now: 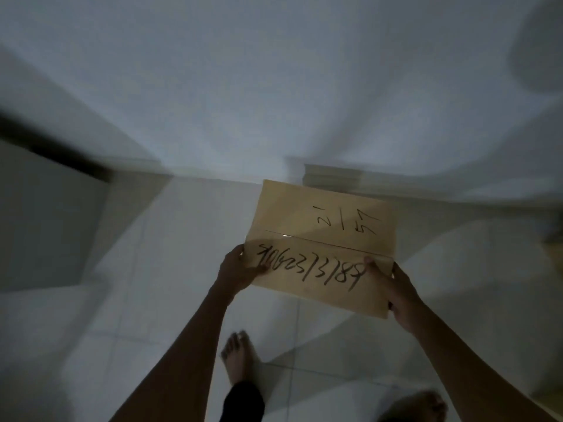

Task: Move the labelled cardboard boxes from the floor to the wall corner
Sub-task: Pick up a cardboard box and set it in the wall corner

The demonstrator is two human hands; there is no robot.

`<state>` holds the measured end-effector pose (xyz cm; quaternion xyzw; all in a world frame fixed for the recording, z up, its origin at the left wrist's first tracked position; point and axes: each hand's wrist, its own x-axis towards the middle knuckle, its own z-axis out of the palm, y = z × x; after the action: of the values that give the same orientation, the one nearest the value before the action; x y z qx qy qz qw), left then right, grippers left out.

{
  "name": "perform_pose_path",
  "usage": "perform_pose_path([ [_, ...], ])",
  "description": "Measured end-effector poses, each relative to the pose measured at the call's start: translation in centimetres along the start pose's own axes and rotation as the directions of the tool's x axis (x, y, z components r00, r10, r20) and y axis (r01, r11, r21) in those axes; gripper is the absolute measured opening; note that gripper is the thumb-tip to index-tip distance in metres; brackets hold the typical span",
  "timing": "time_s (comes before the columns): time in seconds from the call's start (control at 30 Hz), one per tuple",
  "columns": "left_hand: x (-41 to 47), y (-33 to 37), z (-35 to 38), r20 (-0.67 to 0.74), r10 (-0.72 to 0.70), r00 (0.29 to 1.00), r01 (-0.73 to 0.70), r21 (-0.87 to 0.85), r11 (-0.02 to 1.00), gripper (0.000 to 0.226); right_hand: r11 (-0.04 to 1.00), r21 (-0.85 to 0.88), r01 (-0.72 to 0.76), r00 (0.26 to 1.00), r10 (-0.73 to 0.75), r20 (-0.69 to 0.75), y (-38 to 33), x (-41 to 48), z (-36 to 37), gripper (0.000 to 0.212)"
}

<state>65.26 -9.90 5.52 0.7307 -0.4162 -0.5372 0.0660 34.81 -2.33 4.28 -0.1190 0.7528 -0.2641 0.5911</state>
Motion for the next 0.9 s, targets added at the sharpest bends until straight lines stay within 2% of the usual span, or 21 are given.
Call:
perform_pose_path([
  [0.1,2.3,-5.0,-7.2,0.033,-0.024,0.999,0.024,-0.011,1.0,0.07,0.998,-0.066,0.006,0.999,-0.003,0.045,-0.3,0.7,8.9,0.079],
  [0.2,4.5,-9.7,-13.8,0.008,-0.061,0.998,0.061,-0.023,0.998,0.074,0.993,-0.11,0.035,0.997,-0.026,0.078,-0.7,1.6,17.5,0.065],
  [0.3,7.1,-13.6,-19.4,-0.083,-0.073,0.994,0.068,-0.061,0.996,0.075,0.993,-0.095,0.07,0.988,-0.056,0.144,-1.1,2.3,25.2,0.053],
  [0.37,9.0,-15.6,-22.4,-0.186,-0.085,0.979,0.065,-0.113,0.992,0.072,0.992,-0.088,0.088,0.981,-0.071,0.18,-0.9,2.9,29.8,0.066],
  [0.47,12.3,-18.3,-26.2,-0.301,-0.138,0.944,0.071,-0.222,0.973,0.067,0.989,-0.08,0.127,0.965,-0.105,0.241,-0.3,4.6,35.8,0.099],
  [0.5,13.7,-19.2,-27.3,-0.338,-0.155,0.929,0.066,-0.26,0.963,0.067,0.99,-0.068,0.125,0.961,-0.104,0.256,-0.2,5.3,37.8,0.1],
  [0.63,19.0,-21.6,-30.1,-0.488,-0.23,0.842,0.002,-0.423,0.906,0.064,0.99,-0.057,0.131,0.959,-0.112,0.26,-0.5,8.0,45.1,0.075],
  [0.8,24.0,-23.6,-32.8,-0.493,-0.365,0.79,-0.01,-0.605,0.796,0.068,0.963,-0.123,0.241,0.938,-0.198,0.286,-0.9,12.3,51.5,0.087],
  [0.9,26.4,-23.8,-34.6,-0.485,-0.405,0.775,-0.08,-0.711,0.699,0.058,0.955,-0.2,0.221,0.938,-0.151,0.313,-3.5,13.6,55.8,0.098],
])
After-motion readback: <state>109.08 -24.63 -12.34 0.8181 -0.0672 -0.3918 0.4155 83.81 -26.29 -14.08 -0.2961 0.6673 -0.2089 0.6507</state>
